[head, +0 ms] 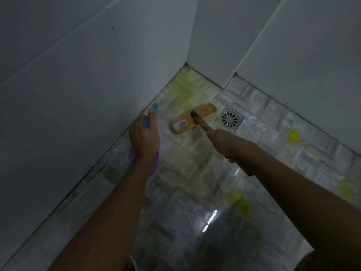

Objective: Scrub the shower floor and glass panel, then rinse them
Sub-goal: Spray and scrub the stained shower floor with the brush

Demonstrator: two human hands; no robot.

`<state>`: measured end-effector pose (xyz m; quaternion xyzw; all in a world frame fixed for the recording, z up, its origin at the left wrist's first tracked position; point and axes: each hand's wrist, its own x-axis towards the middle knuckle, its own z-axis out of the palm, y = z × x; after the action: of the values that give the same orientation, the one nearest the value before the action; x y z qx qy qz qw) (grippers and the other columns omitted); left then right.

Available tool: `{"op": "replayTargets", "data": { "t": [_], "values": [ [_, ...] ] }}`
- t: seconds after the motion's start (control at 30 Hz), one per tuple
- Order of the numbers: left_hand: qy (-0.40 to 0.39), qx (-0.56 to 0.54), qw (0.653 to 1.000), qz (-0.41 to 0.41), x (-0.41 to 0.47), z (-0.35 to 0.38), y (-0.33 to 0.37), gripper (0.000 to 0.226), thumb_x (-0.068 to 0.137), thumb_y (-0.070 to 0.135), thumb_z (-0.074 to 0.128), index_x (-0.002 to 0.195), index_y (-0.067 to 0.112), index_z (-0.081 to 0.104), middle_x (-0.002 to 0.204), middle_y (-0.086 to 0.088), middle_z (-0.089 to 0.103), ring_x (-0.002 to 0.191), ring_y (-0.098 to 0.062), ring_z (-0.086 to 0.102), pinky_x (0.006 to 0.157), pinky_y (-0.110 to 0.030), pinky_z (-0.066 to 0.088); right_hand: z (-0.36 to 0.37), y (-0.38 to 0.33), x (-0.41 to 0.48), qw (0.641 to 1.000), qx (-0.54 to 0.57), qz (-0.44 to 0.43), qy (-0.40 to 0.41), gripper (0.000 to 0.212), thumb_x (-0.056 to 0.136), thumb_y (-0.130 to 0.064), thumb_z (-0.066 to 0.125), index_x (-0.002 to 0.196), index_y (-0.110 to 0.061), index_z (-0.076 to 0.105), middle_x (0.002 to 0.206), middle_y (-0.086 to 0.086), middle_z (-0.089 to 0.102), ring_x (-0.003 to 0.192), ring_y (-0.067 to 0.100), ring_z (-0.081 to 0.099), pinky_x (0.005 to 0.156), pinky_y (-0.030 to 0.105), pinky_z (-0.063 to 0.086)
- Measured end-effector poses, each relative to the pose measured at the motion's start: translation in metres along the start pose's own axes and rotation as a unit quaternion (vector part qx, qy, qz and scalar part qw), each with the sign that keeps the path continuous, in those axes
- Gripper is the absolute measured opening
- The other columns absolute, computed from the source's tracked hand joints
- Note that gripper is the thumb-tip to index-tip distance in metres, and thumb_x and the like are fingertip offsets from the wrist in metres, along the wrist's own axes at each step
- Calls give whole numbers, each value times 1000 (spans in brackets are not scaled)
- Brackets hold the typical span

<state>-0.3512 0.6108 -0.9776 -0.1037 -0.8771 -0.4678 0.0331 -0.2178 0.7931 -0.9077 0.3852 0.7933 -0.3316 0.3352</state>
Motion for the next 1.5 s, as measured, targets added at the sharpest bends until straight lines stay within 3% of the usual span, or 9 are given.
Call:
{"op": "replayTargets", "data": {
  "t": [0.27,0.4,0.6,0.83,0.9,1.0,1.23,1.4,1.5],
  "values": [
    [-13,-23,999,29,-5,1,8,61,103,43,41,70,-4,63,65,-21,63,61,-34,59,56,-43,49,-37,-93,59,993,82,-11,80,30,104,-18,28,125,-4,46,87,13,54,69,25,51,62,35,46],
    [-53,8,997,55,-13,-1,15,59,99,49,38,58,8,47,53,-6,45,50,-25,44,50,-32,29,-22,-82,40,993,82,-7,82,32,106,-24,27,122,-4,46,98,19,60,72,29,57,63,38,52],
    [-111,33,993,-36,-24,-19,-13,86,90,70,26,73,-2,71,70,-20,69,68,-37,66,65,-48,54,39,-28,-31,995,94,-2,43,41,107,-36,24,138,-14,40,113,23,56,77,32,58,56,36,51],
    [-220,55,966,-123,-63,-41,18,89,80,80,30,72,1,70,71,-18,69,68,-35,68,65,-47,59,52,17,-66,928,351,115,48,26,102,-23,32,99,-5,51,74,14,54,54,25,52,50,31,48],
    [-249,65,962,-92,-75,-41,34,87,81,78,29,73,1,70,71,-17,69,68,-33,67,67,-45,58,57,29,-84,919,369,113,81,25,103,-20,32,86,-11,50,72,11,53,55,24,53,52,31,49],
    [-316,70,946,-13,-98,-37,61,88,83,75,25,70,1,70,68,-17,69,68,-34,66,67,-46,57,71,52,-118,900,396,136,122,32,104,-20,34,76,-12,48,86,19,59,76,34,62,75,44,57],
    [-413,122,901,41,-138,-28,102,76,92,67,36,75,2,70,78,-21,69,81,-39,66,75,-47,54,119,108,-178,831,463,253,173,40,103,-36,36,100,-1,54,85,16,60,56,29,59,39,28,46],
    [-501,120,843,157,-165,-29,115,60,103,45,43,75,-2,69,75,-24,69,75,-40,66,74,-50,53,156,130,-208,798,490,293,193,43,103,-38,36,99,1,54,90,18,62,60,30,62,43,32,51],
    [-529,125,828,136,-174,-28,104,67,100,54,41,74,-1,68,70,-21,69,70,-38,67,71,-48,56,174,133,-220,790,494,312,186,39,103,-37,36,99,-2,53,93,19,62,70,33,64,45,35,53]
  ]
}}
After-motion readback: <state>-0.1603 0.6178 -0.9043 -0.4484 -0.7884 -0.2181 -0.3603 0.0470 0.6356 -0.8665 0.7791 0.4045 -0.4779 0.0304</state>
